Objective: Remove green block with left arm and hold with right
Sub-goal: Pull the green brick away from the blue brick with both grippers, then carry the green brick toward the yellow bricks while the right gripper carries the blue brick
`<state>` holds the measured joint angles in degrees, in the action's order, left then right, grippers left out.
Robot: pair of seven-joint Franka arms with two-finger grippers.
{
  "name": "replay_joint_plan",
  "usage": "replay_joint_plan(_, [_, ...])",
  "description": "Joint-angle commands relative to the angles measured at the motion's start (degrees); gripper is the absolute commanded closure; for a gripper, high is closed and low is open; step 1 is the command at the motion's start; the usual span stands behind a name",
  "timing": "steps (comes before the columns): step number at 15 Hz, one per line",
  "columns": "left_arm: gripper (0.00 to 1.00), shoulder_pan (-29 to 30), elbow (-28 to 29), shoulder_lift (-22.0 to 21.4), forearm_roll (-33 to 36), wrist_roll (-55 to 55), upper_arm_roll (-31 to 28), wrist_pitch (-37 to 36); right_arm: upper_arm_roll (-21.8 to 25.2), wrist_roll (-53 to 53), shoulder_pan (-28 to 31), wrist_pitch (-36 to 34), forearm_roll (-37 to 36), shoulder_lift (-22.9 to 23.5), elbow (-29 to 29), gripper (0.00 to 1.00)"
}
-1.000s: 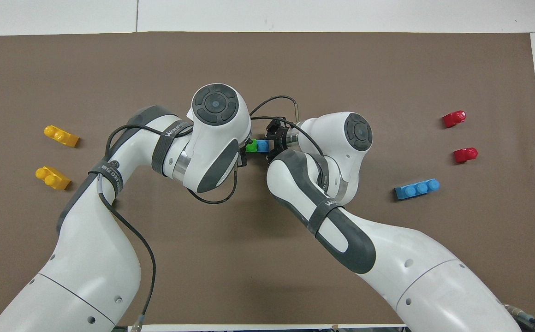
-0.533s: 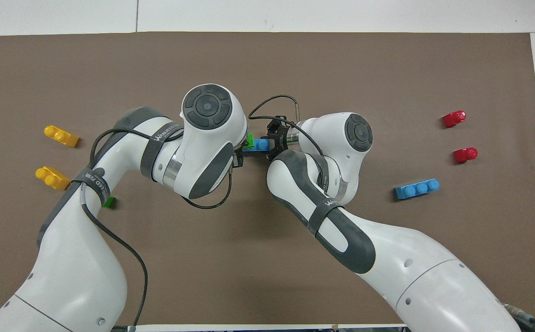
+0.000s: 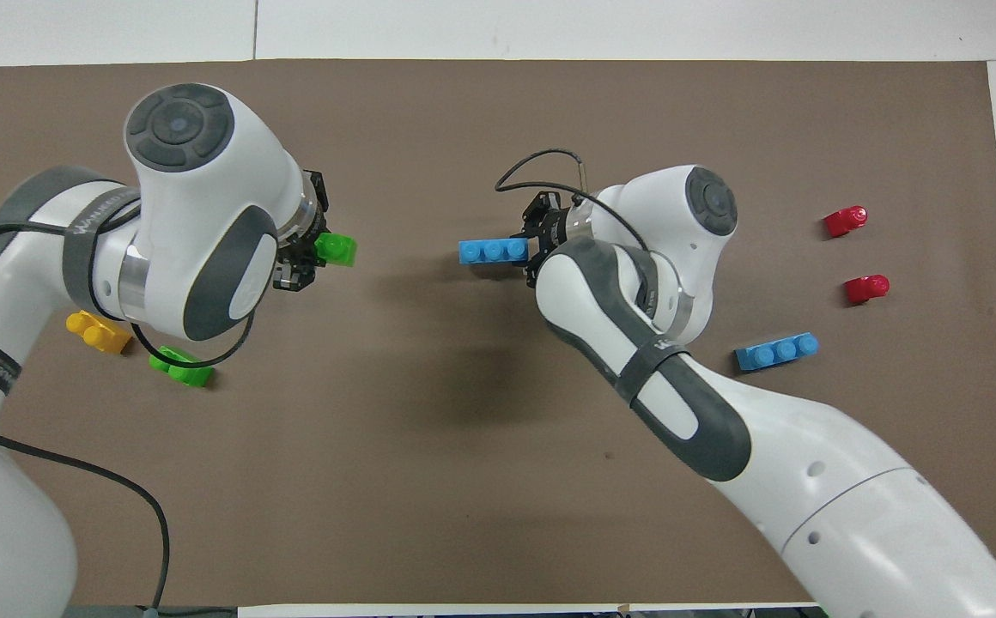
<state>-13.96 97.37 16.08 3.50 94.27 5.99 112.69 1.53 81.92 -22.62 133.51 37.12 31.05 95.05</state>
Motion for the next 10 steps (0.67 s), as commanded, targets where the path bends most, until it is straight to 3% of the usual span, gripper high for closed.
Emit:
replay_joint_plan(1, [1.00, 6.1, 4.7, -2.3, 0.1, -14.5, 0.6, 2.5, -0.9, -3.1, 9.5, -13.1, -6.9, -1.5, -6.5, 1.00])
replay_joint_plan(5, [1.00, 13.1, 11.7, -4.0, -1.1, -31.4, 0.6, 11.7, -1.3, -17.6, 22.5, -22.6, -7.2, -3.2, -6.7, 1.00])
replay_joint_plan(8, [1.00, 16.9, 12.3, -3.5, -2.4, -42.3, 0.6, 12.3, -1.3, -26.3, 30.9, -28.8, -7.2, -3.9, -5.1, 1.00])
replay_joint_plan(10, [1.00, 18.0, 12.4, -2.2, -2.5, -46.3, 0.4, 13.6, -1.2, -27.2, 33.3, -30.8, -7.4, -4.4, -3.2, 1.00])
